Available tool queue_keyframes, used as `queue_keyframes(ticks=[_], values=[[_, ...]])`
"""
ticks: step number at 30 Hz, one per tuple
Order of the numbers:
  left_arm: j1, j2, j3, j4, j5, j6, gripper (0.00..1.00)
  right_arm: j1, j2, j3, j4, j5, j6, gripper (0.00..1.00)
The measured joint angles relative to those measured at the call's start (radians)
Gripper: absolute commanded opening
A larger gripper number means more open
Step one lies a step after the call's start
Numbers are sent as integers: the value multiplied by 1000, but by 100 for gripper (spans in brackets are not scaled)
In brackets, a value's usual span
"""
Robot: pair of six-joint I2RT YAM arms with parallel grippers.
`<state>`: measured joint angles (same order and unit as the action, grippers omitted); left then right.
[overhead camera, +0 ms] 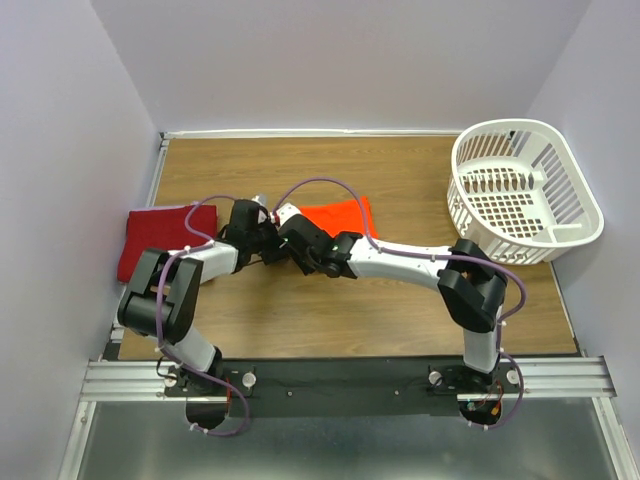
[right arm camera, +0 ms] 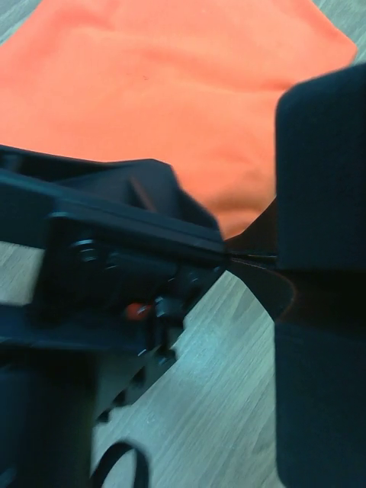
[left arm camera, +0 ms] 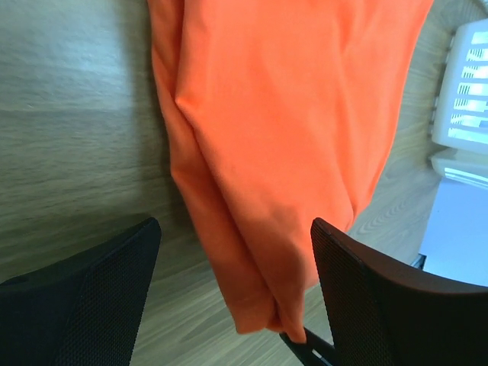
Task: Fold and stack the t-shirts
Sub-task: Neatly place the folded tshirt to the corner
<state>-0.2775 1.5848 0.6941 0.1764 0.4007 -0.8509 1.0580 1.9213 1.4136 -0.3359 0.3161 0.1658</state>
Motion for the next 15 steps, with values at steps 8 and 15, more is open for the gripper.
queue_keyframes(ticks=[8,15], values=[[-52,49,-31,119,0,-90,67,-6,-19,-17,27,-16,9,0],[-74,106,-26,141,-8,-106,3,-8,-33,-45,39,-26,21,0]])
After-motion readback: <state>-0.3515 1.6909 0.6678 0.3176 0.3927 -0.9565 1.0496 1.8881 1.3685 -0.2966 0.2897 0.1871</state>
